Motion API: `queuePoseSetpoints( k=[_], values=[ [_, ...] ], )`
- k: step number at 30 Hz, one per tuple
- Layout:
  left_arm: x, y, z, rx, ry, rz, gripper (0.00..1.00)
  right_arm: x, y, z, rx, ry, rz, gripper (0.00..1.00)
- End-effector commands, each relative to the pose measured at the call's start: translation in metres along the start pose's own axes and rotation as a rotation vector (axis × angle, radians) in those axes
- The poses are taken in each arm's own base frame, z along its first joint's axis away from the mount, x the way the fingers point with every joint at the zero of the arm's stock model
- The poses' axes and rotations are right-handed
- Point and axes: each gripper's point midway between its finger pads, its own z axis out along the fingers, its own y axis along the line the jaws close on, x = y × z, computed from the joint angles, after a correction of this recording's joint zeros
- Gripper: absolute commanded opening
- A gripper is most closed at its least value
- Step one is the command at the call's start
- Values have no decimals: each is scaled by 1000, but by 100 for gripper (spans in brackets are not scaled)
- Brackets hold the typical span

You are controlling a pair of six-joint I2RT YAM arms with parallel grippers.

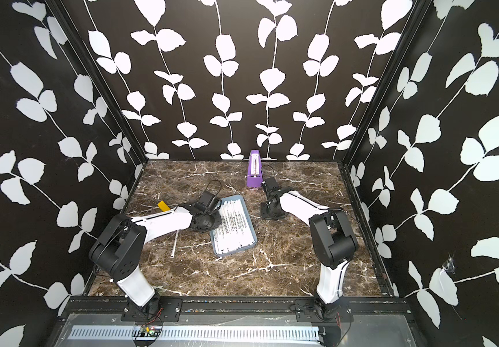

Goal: Put the straws into the storage box
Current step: Place the straw in the storage box, then pick up the straw from the center of the board.

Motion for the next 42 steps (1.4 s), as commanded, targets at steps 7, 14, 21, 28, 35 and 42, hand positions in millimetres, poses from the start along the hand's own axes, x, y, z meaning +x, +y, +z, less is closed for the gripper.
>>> queuePoseSetpoints(
  k=[7, 14, 21, 28, 35, 42],
  values=[
    [-5, -6, -21, 17, -21, 7, 18, 5, -9, 16, 41, 39, -21, 16],
    [-21, -7, -85, 43, -112, 77, 35, 11, -10, 21, 42, 66, -31, 17],
    [-52, 74, -111, -126, -115, 281, 46, 16, -5, 13, 22, 74, -56, 19],
    [-60, 149, -81, -214, 1, 160, 45, 21, 1, 9, 4, 81, -75, 24],
    [-47, 155, -48, -220, 124, 190, 42, 21, 4, 10, -8, 80, -79, 24],
    [-39, 172, -35, -278, 165, 193, 38, 23, 6, 11, -13, 74, -78, 23]
  ],
)
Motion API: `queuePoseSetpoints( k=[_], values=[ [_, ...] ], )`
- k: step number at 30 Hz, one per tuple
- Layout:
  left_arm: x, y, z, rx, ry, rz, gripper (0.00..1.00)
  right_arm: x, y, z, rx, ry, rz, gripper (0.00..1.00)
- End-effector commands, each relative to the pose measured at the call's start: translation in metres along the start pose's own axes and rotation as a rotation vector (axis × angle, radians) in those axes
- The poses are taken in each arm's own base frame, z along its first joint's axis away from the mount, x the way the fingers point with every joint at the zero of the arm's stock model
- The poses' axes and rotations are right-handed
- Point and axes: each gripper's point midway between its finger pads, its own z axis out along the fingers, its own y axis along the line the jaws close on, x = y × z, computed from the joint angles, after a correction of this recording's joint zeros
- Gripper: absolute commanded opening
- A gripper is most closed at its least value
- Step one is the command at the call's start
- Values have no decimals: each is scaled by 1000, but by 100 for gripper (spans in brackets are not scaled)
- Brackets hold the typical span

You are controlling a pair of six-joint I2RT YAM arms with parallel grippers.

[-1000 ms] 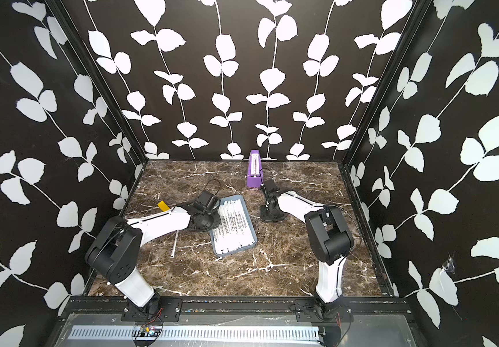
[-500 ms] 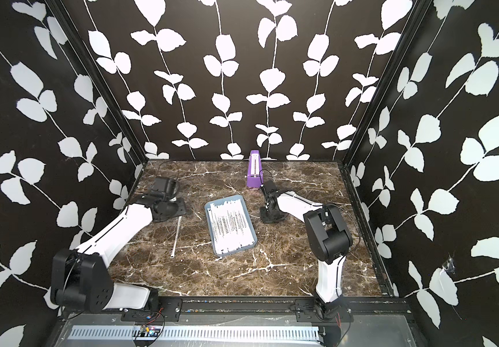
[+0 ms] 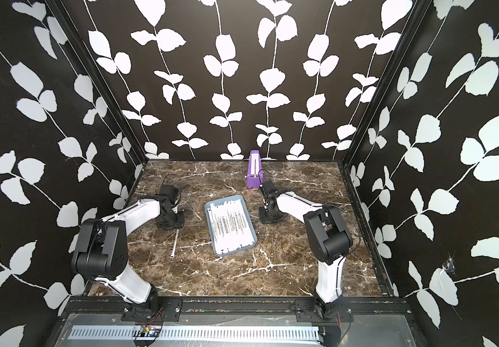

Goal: Put the straws into the storage box
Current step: Pick up the straw from the center of the board.

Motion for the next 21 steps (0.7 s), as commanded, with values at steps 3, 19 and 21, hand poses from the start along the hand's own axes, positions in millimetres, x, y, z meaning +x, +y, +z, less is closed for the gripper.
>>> queuePoseSetpoints(
  k=[3, 19, 21],
  values=[
    [7, 9, 6, -27, 20, 21, 34, 6, 4, -6, -10, -5, -18, 23],
    [13, 4, 0, 11, 9, -11, 3, 1, 8, -11, -7, -16, -20, 23],
    [4, -1, -27, 27, -55, -20, 2, 1, 7, -13, -2, -18, -23, 23]
  ],
)
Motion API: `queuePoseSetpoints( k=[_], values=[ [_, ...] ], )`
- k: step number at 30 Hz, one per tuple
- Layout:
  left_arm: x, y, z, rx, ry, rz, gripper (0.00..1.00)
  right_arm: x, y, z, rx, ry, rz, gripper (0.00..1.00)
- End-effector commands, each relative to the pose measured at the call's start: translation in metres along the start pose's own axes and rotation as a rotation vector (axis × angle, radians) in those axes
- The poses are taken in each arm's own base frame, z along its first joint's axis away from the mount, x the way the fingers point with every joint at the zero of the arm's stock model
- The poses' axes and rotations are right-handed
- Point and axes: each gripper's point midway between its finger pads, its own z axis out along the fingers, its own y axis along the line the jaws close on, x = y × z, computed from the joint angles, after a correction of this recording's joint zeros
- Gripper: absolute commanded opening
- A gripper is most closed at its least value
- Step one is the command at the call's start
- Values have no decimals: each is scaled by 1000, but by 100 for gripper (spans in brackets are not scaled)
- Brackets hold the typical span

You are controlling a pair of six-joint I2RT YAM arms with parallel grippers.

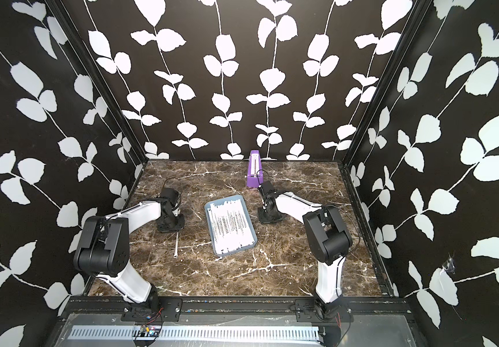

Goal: Put the straws into the storage box
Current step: Pick up the straw from the center of the board, then place the straw in the storage box.

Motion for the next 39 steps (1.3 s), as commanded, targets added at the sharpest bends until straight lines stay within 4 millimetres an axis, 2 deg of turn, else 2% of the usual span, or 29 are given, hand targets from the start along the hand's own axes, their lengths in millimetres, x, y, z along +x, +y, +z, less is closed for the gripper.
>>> queuePoseSetpoints(
  k=[1, 3, 5, 8, 10, 13, 14, 16, 21, 23, 24, 26, 29, 33, 36, 39],
  values=[
    [-9, -6, -52, 28, -107, -25, 1, -1, 1, -14, 7, -19, -11, 23],
    [-18, -11, -78, 28, -176, -50, 0, -2, 0, -16, 11, -25, -15, 23],
    [-23, -26, -93, 73, -212, -86, 0, -3, -2, -16, 15, -27, -12, 22],
    [-30, -78, -108, 205, -262, -132, 0, -4, -3, -15, 14, -25, -5, 22],
    [-37, -123, -113, 324, -315, -176, 0, -3, -4, -13, 16, -18, 1, 22],
    [-37, -167, -104, 382, -306, -198, 0, -3, -6, -12, 15, -13, 8, 22],
    [-35, -174, -96, 372, -285, -200, 0, -13, -1, -19, 3, -41, 7, 22],
    [-33, -188, -80, 356, -267, -188, 0, -15, 0, -20, 0, -47, 7, 22],
    [-24, -194, -45, 308, -222, -221, 0, -12, -1, -19, -3, -46, 10, 22],
    [-20, -190, -37, 277, -220, -228, 0, -14, 1, -21, -11, -55, 11, 22],
    [-19, -189, -35, 274, -218, -224, 0, -6, -3, -15, -4, -35, 15, 22],
    [-17, -189, -30, 268, -202, -213, 1, -3, -4, -13, -4, -30, 18, 22],
    [-14, -194, -29, 281, -178, -189, 20, -4, -3, -13, -4, -30, 14, 22],
    [-18, -195, -53, 315, -212, -154, 29, -9, -4, -19, 4, -46, 7, 22],
    [-22, -193, -91, 349, -265, -96, 32, -8, -9, -23, 22, -43, -1, 22],
    [-22, -182, -134, 363, -366, 23, 37, -20, -11, -41, 21, -111, -27, 22]
  ],
)
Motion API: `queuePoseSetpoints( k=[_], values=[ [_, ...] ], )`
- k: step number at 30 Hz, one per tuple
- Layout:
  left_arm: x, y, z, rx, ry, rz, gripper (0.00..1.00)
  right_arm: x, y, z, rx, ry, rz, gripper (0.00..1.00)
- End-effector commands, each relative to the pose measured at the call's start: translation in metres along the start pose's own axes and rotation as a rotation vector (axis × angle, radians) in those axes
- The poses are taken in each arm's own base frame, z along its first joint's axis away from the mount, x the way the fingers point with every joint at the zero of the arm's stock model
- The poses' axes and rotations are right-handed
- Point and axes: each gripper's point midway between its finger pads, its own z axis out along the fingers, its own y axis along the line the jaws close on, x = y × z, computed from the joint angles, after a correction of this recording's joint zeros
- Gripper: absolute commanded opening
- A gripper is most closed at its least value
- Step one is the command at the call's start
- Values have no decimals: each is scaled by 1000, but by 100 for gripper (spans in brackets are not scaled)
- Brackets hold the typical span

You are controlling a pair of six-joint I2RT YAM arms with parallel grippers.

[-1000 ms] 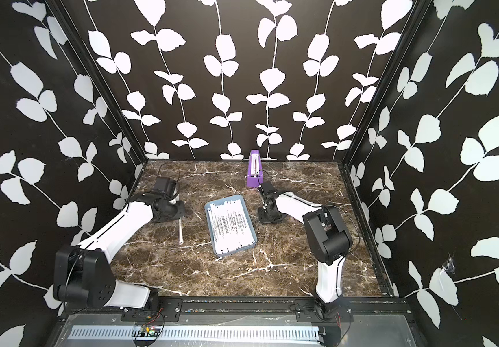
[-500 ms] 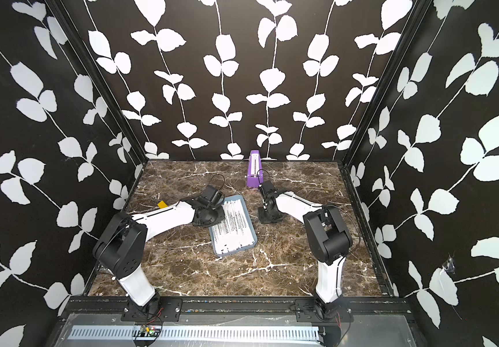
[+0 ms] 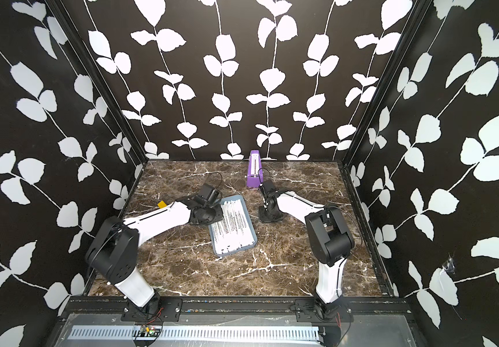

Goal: Put the straws into the storage box
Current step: Place the straw in the storage box, then reset both arms

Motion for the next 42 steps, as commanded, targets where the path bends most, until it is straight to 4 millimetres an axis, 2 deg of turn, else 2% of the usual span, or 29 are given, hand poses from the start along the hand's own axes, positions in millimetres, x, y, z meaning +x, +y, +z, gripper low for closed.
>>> queuePoseSetpoints(
  k=[1, 3, 6, 7, 8, 10, 12, 14, 17, 19, 20, 23, 27, 29, 32, 34, 38, 39, 42],
  values=[
    [-23, -13, -69, 68, -136, 208, 38, -17, -6, -35, 6, -126, -43, 25],
    [-29, 5, -90, -3, -224, 335, 41, -29, -12, -55, 12, -272, -57, 38],
    [-40, 47, -108, -173, -453, 543, 55, -50, -17, -92, 14, -574, -121, 66],
    [-45, 58, -113, -226, -550, 606, 65, -55, -26, -100, 56, -672, -131, 85],
    [-48, 74, -117, -305, -634, 649, 71, -57, -35, -105, 102, -747, -132, 99],
    [-55, 98, -130, -419, -766, 638, 78, -59, -49, -108, 186, -806, -191, 99],
    [-58, 123, -134, -439, -813, 575, 81, -58, -66, -111, 294, -800, -229, 99],
    [-62, 162, -136, -485, -847, 439, 81, -57, -97, -119, 437, -823, -207, 99],
    [-59, 204, -132, -550, -831, 329, 81, -48, -143, -128, 530, -861, -116, 99],
    [-59, 218, -119, -563, -803, 317, 86, -38, -173, -126, 548, -880, -34, 99],
    [-60, 221, -110, -558, -790, 316, 90, -32, -188, -124, 554, -876, 11, 99],
    [-67, 219, -87, -527, -778, 350, 94, -20, -217, -113, 559, -877, 106, 99],
    [-82, 212, -68, -432, -760, 420, 96, -29, -224, -98, 536, -877, 83, 99],
    [-91, 206, -59, -317, -753, 427, 99, -34, -223, -97, 522, -895, 55, 99],
    [-103, 198, -51, -226, -761, 460, 99, -25, -225, -86, 432, -965, 64, 98],
    [-108, 194, -46, -148, -744, 461, 99, -26, -219, -83, 399, -1018, 30, 99],
    [-111, 173, -35, 7, -776, 504, 99, -32, -207, -76, 340, -975, -43, 99],
    [-109, 174, -27, 11, -758, 514, 99, -32, -207, -75, 340, -958, -40, 99],
    [-109, 174, -22, -24, -725, 523, 99, -32, -208, -74, 342, -953, -39, 99]
  ],
)
